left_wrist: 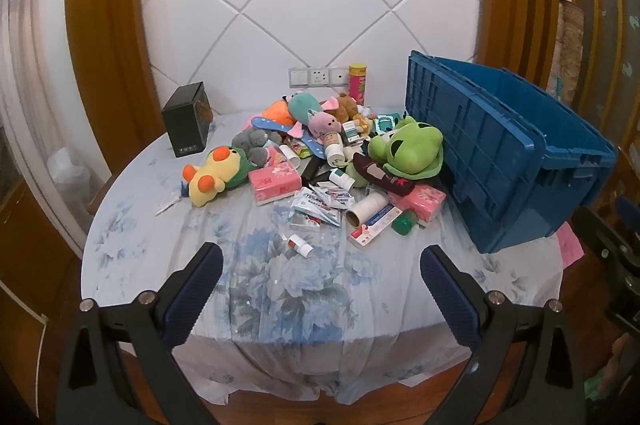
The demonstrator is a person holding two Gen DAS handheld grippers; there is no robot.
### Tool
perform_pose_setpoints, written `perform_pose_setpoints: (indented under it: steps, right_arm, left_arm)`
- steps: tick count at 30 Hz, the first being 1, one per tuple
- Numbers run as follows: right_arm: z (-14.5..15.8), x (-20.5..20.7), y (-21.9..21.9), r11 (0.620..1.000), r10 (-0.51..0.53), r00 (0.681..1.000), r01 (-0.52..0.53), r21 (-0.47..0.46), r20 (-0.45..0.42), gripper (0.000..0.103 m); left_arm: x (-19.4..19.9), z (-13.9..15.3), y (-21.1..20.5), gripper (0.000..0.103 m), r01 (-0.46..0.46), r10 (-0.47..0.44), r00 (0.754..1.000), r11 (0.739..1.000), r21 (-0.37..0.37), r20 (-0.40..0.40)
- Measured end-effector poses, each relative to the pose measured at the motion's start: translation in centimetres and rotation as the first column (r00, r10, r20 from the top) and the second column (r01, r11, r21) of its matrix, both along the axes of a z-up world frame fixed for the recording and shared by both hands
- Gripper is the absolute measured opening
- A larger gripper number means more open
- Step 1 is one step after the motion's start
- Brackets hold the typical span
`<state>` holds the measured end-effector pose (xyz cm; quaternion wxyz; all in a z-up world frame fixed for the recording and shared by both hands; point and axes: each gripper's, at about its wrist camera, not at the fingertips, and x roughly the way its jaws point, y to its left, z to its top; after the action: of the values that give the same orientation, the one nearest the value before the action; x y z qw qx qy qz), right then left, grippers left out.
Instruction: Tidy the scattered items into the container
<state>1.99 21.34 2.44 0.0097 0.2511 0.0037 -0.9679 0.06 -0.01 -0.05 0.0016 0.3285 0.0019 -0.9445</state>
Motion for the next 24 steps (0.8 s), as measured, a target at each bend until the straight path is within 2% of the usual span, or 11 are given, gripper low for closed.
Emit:
perform_pose_setpoints:
  steps: [24]
  right_arm:
    - [-0.3, 0.3, -0.4, 1.000, 0.019, 1.000, -0.019, -0.013, 0.010, 0.103]
  left_arm:
    - [0.1, 0.1, -0.4, 0.101, -0.006, 0.006, 1.000, 1.000, -0.001, 0.010]
